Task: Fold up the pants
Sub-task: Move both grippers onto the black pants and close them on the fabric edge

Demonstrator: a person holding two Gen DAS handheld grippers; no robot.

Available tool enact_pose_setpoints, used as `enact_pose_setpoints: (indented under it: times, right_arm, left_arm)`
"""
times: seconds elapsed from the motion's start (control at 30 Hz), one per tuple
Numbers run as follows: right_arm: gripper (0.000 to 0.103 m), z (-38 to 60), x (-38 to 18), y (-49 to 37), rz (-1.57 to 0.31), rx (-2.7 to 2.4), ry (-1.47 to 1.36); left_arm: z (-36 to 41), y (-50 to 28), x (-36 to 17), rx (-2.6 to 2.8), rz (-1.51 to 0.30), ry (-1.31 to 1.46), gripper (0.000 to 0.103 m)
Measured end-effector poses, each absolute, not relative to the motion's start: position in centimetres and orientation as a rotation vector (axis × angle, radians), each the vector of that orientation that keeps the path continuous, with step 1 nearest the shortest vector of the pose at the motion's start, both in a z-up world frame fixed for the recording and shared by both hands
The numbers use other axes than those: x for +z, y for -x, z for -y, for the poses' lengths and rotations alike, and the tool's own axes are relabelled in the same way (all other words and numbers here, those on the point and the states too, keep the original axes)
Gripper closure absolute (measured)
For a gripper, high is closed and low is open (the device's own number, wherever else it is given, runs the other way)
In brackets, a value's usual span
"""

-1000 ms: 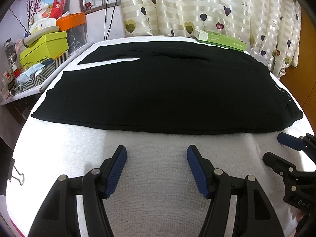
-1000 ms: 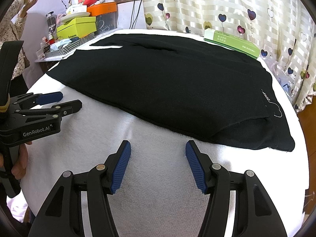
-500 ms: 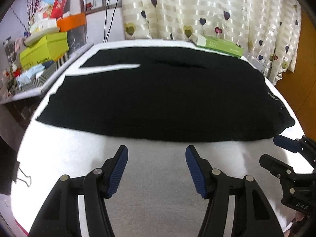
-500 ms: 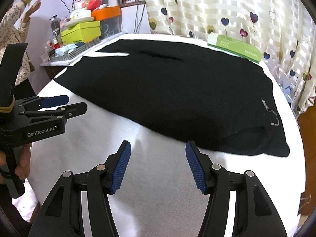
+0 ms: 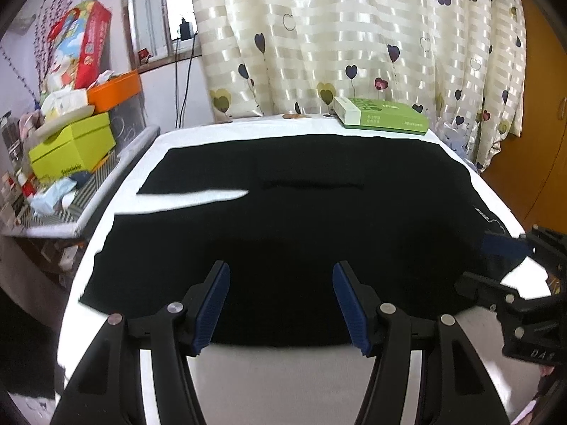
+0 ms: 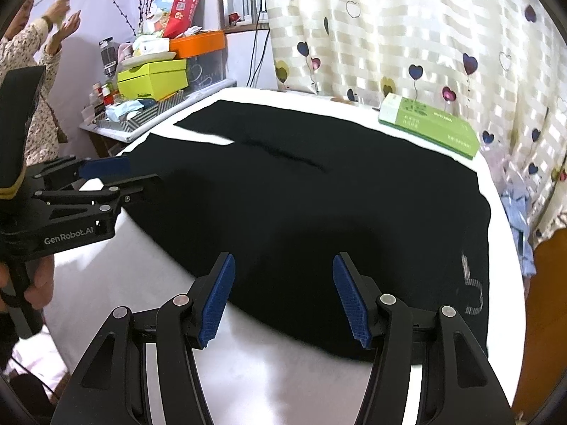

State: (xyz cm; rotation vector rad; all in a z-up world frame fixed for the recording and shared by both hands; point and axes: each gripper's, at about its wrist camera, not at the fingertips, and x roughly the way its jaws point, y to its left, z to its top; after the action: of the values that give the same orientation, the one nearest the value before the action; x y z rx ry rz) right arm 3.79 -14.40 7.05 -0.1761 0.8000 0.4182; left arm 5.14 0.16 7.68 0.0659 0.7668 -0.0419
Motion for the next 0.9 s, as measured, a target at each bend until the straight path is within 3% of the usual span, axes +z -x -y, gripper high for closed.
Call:
enact_pose_setpoints:
  times: [0.9]
  right_arm:
    - [0.044,16.3,5.2,-29.9,-0.883,0.599,0.259]
  left_arm:
    - [-7.5,-29.3,5.4,-0.059,-0.853,-0.102,0.040]
